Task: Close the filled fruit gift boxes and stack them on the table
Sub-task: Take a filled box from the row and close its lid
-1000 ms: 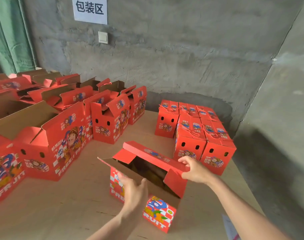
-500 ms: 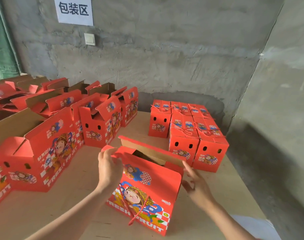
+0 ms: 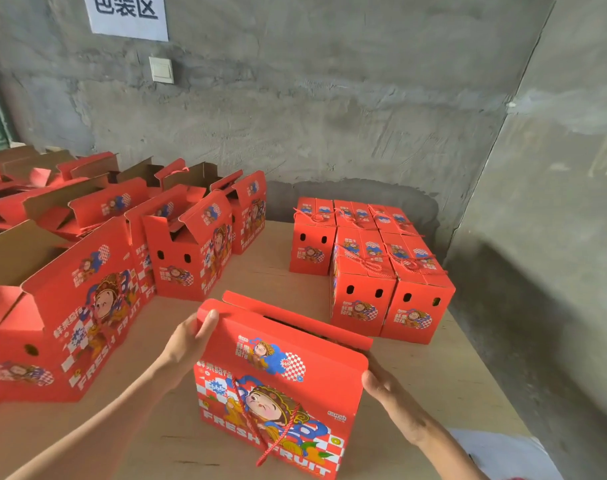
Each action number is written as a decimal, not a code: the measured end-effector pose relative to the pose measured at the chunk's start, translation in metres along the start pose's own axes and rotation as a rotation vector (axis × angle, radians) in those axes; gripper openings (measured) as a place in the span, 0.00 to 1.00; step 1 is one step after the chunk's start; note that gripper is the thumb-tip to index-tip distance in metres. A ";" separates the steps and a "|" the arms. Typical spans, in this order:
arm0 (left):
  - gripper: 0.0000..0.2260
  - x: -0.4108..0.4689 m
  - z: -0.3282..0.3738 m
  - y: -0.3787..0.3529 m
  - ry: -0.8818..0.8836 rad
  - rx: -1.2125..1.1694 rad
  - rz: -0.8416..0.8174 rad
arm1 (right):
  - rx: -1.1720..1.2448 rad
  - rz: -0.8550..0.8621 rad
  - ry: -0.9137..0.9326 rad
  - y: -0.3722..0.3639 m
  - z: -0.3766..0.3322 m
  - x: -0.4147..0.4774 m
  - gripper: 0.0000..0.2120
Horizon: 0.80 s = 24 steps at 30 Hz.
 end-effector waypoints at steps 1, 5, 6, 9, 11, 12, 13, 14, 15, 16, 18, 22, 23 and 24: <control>0.18 0.000 -0.007 -0.003 0.025 -0.027 -0.031 | -0.005 -0.018 -0.010 -0.001 0.003 0.001 0.47; 0.22 -0.004 -0.013 0.002 0.038 0.019 0.048 | -0.025 0.000 -0.054 0.003 0.010 0.009 0.49; 0.23 -0.006 -0.011 0.004 0.030 0.048 0.086 | -0.024 0.024 -0.063 0.007 0.011 0.013 0.48; 0.25 -0.018 -0.012 0.008 0.022 0.071 0.162 | -0.041 0.099 -0.101 0.019 0.016 0.026 0.42; 0.24 -0.028 -0.014 0.008 -0.009 0.139 0.187 | -0.038 0.126 -0.142 0.023 0.018 0.034 0.42; 0.22 -0.033 -0.014 0.008 -0.030 0.178 0.202 | -0.044 0.131 -0.161 0.022 0.020 0.038 0.43; 0.20 -0.036 -0.014 0.009 -0.051 0.201 0.223 | -0.057 0.133 -0.180 0.021 0.021 0.043 0.41; 0.18 -0.037 -0.013 0.010 -0.060 0.196 0.247 | -0.065 0.142 -0.202 0.020 0.022 0.046 0.37; 0.15 -0.037 -0.013 0.012 -0.055 0.161 0.264 | -0.069 0.157 -0.213 0.018 0.023 0.049 0.32; 0.13 -0.035 -0.013 0.014 -0.041 0.124 0.274 | -0.075 0.190 -0.206 0.019 0.025 0.053 0.30; 0.14 -0.028 -0.008 0.017 -0.073 0.102 0.278 | -0.106 0.297 -0.203 0.025 0.037 0.054 0.32; 0.06 -0.030 0.003 0.003 -0.226 0.235 0.252 | -0.145 0.470 -0.154 0.031 0.054 0.046 0.24; 0.05 -0.034 0.004 0.000 -0.266 0.256 0.271 | -0.167 0.509 -0.106 0.034 0.052 0.046 0.19; 0.05 -0.037 0.004 -0.001 -0.295 0.265 0.290 | -0.173 0.537 -0.062 0.036 0.048 0.046 0.13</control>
Point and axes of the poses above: each hand's wrist, its own x-axis towards the middle knuckle, its own y-axis out of the back of the hand, z = x × y, the point moved 9 cm from there along x, towards the middle knuckle, and after that the axes turned 12 degrees about z, right-handed, at the moved point
